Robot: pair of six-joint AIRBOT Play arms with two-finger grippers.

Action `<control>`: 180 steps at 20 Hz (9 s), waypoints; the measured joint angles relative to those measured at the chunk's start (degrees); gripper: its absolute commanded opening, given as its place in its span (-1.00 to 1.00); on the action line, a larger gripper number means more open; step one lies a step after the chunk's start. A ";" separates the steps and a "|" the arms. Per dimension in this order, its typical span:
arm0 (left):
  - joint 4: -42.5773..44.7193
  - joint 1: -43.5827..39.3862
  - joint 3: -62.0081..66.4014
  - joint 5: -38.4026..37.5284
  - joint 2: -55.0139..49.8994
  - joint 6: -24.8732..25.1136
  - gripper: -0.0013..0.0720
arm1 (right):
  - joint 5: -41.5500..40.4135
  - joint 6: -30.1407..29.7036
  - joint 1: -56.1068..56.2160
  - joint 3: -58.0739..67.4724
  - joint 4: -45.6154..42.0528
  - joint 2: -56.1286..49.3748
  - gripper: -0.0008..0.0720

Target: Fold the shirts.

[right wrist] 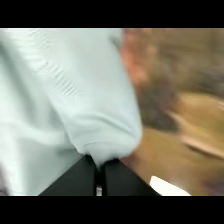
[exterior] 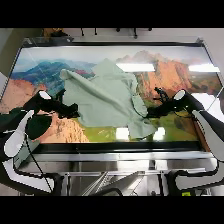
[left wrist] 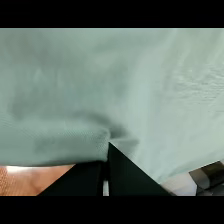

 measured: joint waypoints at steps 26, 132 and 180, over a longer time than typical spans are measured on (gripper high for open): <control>-24.44 17.25 35.85 -7.43 34.77 7.52 -0.93 | 2.51 -20.13 -21.18 48.43 48.11 14.84 -0.91; 7.04 15.91 10.71 -15.37 1.60 -1.22 -0.93 | -8.17 -19.04 -8.98 7.13 30.51 -6.51 -0.91; -8.48 -37.51 47.17 13.03 -31.30 -7.21 -0.92 | 25.77 -4.11 -17.81 39.63 22.67 -3.65 -0.91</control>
